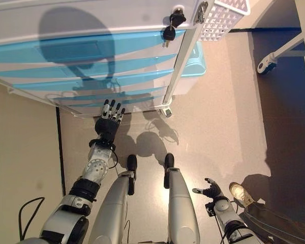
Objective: Open the drawer and pick up the medicine
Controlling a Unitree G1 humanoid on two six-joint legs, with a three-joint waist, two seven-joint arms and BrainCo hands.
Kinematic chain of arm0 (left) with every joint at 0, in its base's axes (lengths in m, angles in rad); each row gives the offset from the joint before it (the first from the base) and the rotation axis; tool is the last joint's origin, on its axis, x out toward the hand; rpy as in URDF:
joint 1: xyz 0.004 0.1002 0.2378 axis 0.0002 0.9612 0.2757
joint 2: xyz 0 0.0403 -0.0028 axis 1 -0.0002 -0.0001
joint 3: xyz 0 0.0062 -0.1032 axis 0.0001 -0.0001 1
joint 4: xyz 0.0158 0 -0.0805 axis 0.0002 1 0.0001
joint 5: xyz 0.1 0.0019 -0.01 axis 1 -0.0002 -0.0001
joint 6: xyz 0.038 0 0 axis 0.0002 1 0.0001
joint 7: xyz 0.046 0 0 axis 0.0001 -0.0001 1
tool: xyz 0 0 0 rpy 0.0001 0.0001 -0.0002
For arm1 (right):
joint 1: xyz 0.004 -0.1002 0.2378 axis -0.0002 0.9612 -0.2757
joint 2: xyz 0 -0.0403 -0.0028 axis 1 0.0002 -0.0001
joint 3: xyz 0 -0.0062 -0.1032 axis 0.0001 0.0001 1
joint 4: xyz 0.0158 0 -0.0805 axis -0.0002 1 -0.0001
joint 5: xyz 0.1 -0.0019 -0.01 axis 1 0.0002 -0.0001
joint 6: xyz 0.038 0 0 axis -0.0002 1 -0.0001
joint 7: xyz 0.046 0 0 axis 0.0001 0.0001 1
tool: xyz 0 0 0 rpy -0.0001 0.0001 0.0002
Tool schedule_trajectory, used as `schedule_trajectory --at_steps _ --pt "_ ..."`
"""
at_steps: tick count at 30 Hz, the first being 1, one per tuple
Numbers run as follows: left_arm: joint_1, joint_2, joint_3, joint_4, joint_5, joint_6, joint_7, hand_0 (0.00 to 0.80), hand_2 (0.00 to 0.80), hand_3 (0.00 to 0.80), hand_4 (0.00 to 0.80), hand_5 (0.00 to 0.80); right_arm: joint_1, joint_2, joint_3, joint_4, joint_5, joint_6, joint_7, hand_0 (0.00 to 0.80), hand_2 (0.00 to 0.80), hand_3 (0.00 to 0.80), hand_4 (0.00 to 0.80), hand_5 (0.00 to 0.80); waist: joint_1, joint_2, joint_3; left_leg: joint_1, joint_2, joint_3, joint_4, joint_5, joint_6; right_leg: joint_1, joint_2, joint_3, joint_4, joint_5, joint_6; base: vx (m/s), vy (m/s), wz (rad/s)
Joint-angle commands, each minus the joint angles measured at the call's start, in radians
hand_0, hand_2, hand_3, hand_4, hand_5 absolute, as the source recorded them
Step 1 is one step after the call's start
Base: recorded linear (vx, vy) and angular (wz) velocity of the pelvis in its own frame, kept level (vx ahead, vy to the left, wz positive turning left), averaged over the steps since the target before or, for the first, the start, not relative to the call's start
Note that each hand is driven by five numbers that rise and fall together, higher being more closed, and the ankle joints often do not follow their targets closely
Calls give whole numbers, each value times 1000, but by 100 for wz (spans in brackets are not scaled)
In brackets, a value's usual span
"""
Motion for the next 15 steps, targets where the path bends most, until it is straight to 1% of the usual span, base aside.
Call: schedule_trajectory --at_steps 1,2,3,4,9,15 --pt "-42 -17 21 -60 -48 -86 -23 0 0 0 0 0 47 -37 39 10 25 -23 6 0 0 0 0 0 -10 29 -74 -29 -28 8 9 -42 19 -31 3 -10 -89 111 21 0 0 0" --pt "-42 -17 21 -60 -48 -86 -23 0 0 0 0 0 47 -37 39 10 25 -23 6 0 0 0 0 0 -10 29 -74 -29 -28 8 9 -42 19 -32 3 -10 -89 111 21 0 0 0" --pt "-70 -11 32 -66 -54 -112 -6 0 0 0 0 0 43 -37 46 14 24 -24 4 0 0 0 0 0 -12 26 -76 -27 -25 8 -1 -39 17 -30 3 -10 -96 114 23 0 0 0" --pt "-79 -10 39 -63 -54 -121 4 0 0 0 0 0 41 -35 48 18 26 -24 4 0 0 0 0 0 -12 25 -77 -25 -25 8 -7 -36 16 -28 2 -13 -100 115 24 0 0 0" --pt "-117 -4 47 -73 -65 -144 13 0 0 0 0 0 31 -30 61 32 23 -25 6 0 0 0 0 0 -13 20 -75 -14 -24 4 -32 -29 15 -20 1 -20 -114 122 29 0 0 0" --pt "-124 5 55 -96 -65 -163 9 0 0 0 0 0 31 -21 70 39 14 -26 13 0 0 0 0 0 -6 18 -66 18 -28 1 -62 -21 13 10 -6 -25 -124 122 32 0 0 0"
